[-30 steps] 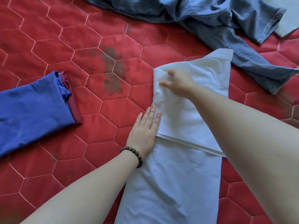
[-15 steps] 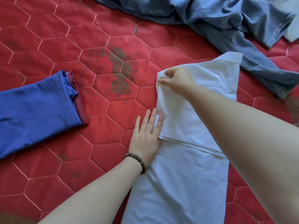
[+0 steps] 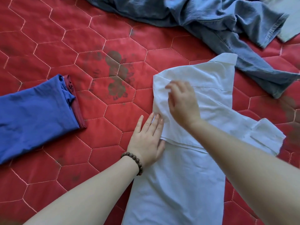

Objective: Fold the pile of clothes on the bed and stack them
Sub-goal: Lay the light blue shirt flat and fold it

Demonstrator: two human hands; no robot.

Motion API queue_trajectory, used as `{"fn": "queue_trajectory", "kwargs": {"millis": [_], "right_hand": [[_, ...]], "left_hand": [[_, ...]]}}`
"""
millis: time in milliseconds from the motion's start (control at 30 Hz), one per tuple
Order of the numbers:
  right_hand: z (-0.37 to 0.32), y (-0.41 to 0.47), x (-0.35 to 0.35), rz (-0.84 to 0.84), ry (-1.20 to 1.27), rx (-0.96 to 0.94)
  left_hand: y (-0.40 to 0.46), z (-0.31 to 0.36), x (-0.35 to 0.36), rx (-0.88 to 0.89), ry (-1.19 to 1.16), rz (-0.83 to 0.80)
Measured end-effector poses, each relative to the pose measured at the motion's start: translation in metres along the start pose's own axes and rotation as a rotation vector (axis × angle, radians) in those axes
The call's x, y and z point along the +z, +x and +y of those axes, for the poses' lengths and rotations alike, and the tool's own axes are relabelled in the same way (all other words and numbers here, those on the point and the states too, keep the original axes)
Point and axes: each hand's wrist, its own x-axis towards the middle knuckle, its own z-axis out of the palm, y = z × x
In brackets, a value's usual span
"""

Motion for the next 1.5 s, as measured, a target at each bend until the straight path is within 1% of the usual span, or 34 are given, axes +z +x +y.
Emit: {"fn": "queue_trajectory", "kwargs": {"millis": [67,133,200,267,333,367,433,500,533,567,633,700,733,900,967,1000,1067,1133,1200,1267,1333,1400,1433,1500], "right_hand": [[0.000,-0.033,0.014,-0.156,-0.030,-0.091],[0.007,-0.055,0.022,-0.338,-0.168,-0.104],[0.021,-0.060,0.020,-0.458,-0.309,-0.085],[0.031,-0.054,0.015,-0.499,-0.363,-0.065],[0.034,-0.049,0.010,-0.508,-0.341,-0.043],[0.035,-0.049,0.007,-0.501,-0.302,-0.024],[0.035,-0.057,-0.002,-0.447,-0.238,0.013],[0.041,-0.076,-0.012,-0.399,-0.246,0.020],[0.047,-0.088,-0.016,-0.395,-0.274,0.015],[0.052,-0.101,-0.020,-0.398,-0.313,0.015],[0.064,-0.125,-0.030,-0.413,-0.388,0.048],[0.076,-0.139,-0.041,-0.409,-0.443,0.111],[0.082,-0.144,-0.048,-0.405,-0.469,0.142],[0.114,-0.173,-0.090,-0.314,-0.588,0.287],[0.128,-0.186,-0.103,-0.279,-0.622,0.348],[0.134,-0.193,-0.107,-0.279,-0.630,0.358],[0.144,-0.203,-0.111,-0.289,-0.619,0.336],[0.150,-0.209,-0.116,-0.291,-0.608,0.301],[0.155,-0.213,-0.124,-0.267,-0.568,0.267],[0.159,-0.216,-0.139,-0.221,-0.486,0.293],[0.161,-0.217,-0.160,-0.109,-0.386,0.411],[0.161,-0.219,-0.184,0.049,-0.282,0.577],[0.163,-0.223,-0.193,0.131,-0.228,0.696],[0.171,-0.239,-0.205,0.217,-0.148,0.943]], "left_hand": [[-0.001,-0.001,0.006,-0.009,0.030,-0.033],[-0.003,0.000,0.011,-0.036,0.047,-0.059],[-0.004,0.002,0.014,-0.058,0.052,-0.066],[-0.004,0.005,0.013,-0.070,0.047,-0.074],[-0.003,0.007,0.007,-0.076,0.037,-0.080],[-0.002,0.009,0.002,-0.079,0.029,-0.071],[0.004,0.012,-0.009,-0.083,0.004,0.015],[0.018,0.019,-0.016,-0.055,-0.049,0.114],[0.027,0.023,-0.015,-0.026,-0.072,0.126],[0.035,0.026,-0.013,0.004,-0.084,0.113],[0.048,0.034,-0.004,0.027,-0.084,0.018],[0.052,0.038,0.007,0.000,-0.023,-0.096],[0.053,0.039,0.011,-0.022,0.006,-0.119],[0.059,0.066,-0.002,-0.154,0.042,-0.190],[0.064,0.084,-0.007,-0.079,0.011,-0.173],[0.067,0.094,-0.007,-0.013,-0.017,-0.172],[0.072,0.111,0.001,0.069,-0.015,-0.232],[0.076,0.122,0.010,0.059,0.061,-0.283],[0.077,0.126,0.013,0.031,0.113,-0.285],[0.077,0.127,0.014,0.019,0.124,-0.297],[0.077,0.128,0.014,0.014,0.120,-0.308],[0.077,0.128,0.012,0.016,0.109,-0.311],[0.077,0.127,0.012,0.020,0.114,-0.319],[0.078,0.127,0.011,0.044,0.154,-0.346]]}}
